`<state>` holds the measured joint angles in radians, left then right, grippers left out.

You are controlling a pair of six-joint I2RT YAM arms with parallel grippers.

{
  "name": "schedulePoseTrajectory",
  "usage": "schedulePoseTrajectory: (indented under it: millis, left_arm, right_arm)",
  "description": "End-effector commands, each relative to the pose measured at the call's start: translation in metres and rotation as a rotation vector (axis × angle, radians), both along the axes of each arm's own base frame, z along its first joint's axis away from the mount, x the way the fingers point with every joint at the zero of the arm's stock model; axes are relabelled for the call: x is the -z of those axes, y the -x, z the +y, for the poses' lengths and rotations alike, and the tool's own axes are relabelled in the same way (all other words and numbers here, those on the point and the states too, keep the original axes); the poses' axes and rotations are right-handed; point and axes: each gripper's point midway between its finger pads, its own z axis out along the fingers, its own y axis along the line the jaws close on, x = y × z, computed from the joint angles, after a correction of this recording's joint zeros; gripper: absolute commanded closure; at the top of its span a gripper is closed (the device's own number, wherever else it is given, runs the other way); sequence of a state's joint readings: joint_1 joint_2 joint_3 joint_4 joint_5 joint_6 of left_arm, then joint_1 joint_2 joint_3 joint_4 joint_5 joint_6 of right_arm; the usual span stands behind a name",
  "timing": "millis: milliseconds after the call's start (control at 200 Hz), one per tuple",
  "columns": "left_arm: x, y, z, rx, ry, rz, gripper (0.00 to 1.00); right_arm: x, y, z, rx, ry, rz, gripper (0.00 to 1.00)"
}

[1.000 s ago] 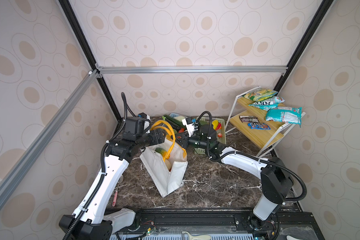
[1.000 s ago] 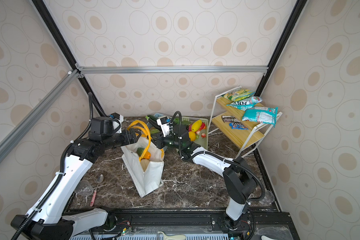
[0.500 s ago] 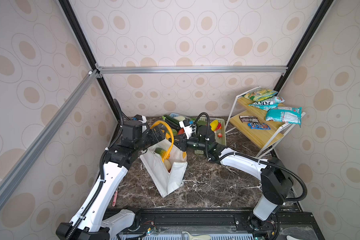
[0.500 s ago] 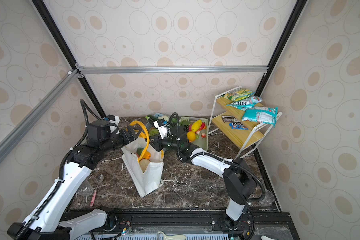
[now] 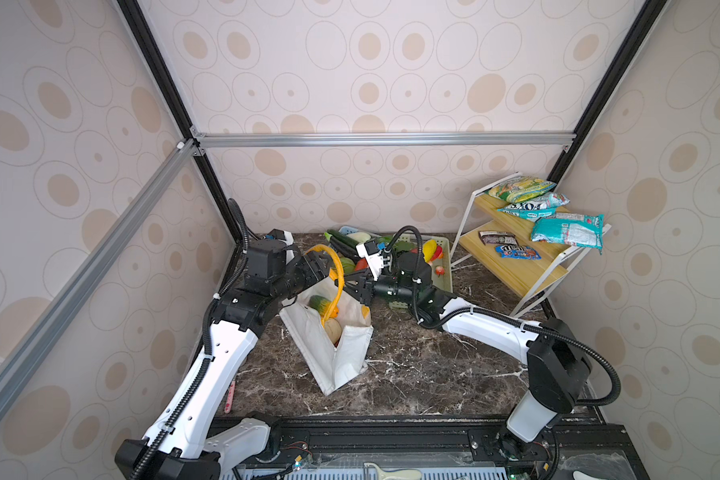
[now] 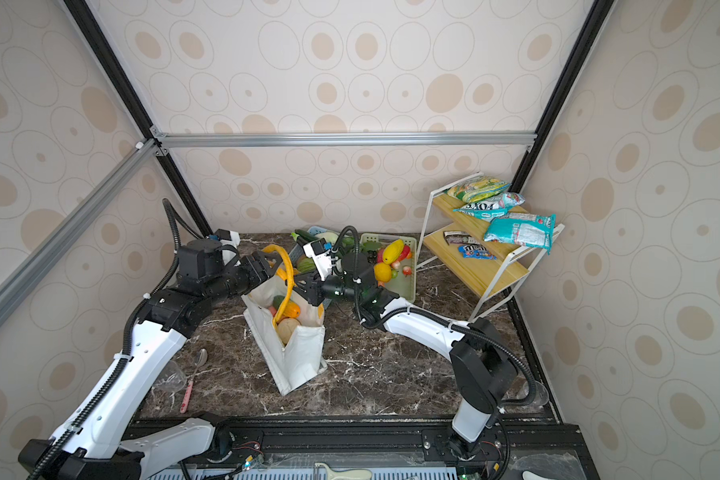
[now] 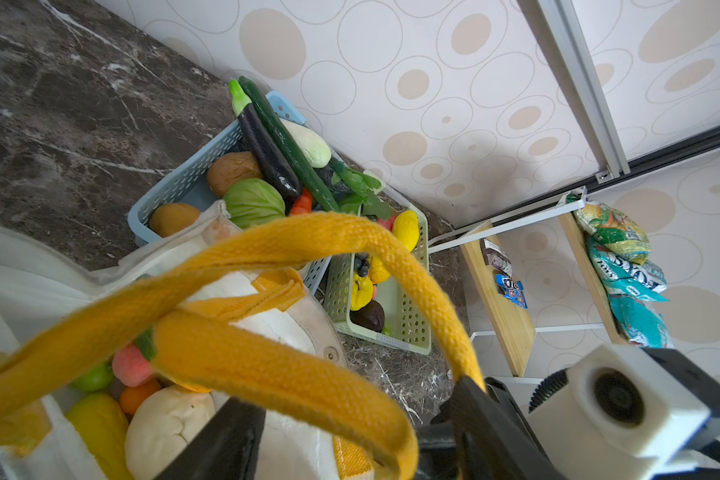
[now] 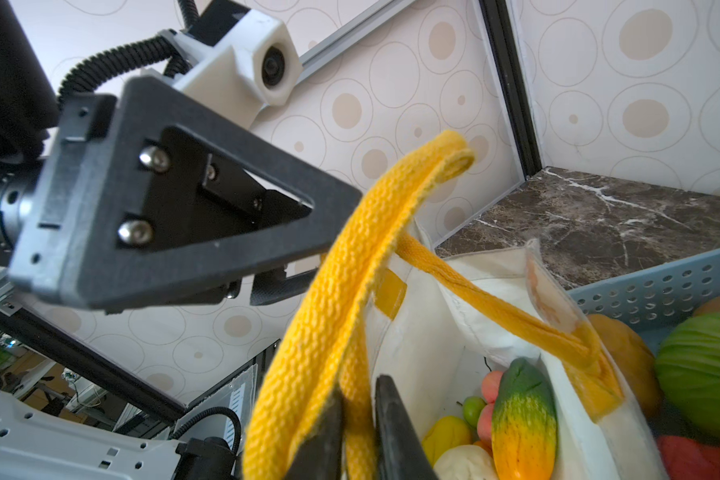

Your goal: Place the food into the grocery bag and tie it

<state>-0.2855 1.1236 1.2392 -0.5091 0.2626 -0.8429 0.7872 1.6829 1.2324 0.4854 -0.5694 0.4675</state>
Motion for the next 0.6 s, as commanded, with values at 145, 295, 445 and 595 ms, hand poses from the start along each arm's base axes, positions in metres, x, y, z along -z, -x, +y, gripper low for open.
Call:
schedulePoseTrajectory:
  millis: [145, 295, 445, 595]
  left_arm:
    - [-0.006, -0.006, 0.0, -0.01, 0.001, -0.017, 0.39]
    - [-0.006, -0.005, 0.002, -0.011, -0.02, -0.019, 0.55]
    - [-0.007, -0.005, 0.0, 0.007, -0.03, -0.022, 0.79]
    - [-0.014, -0.004, 0.0, 0.019, -0.047, -0.046, 0.87]
  right_arm:
    - [-0.028, 0.019, 0.002, -0.058, -0.045, -0.058, 0.82]
    - [-0.026, 0.018, 0.004, -0.057, -0.048, -0.051, 0.82]
    - [-0.024, 0.019, 0.003, -0.056, -0.039, -0.044, 0.8]
    - [-0.017, 0.018, -0.006, -0.015, 0.007, -0.037, 0.63]
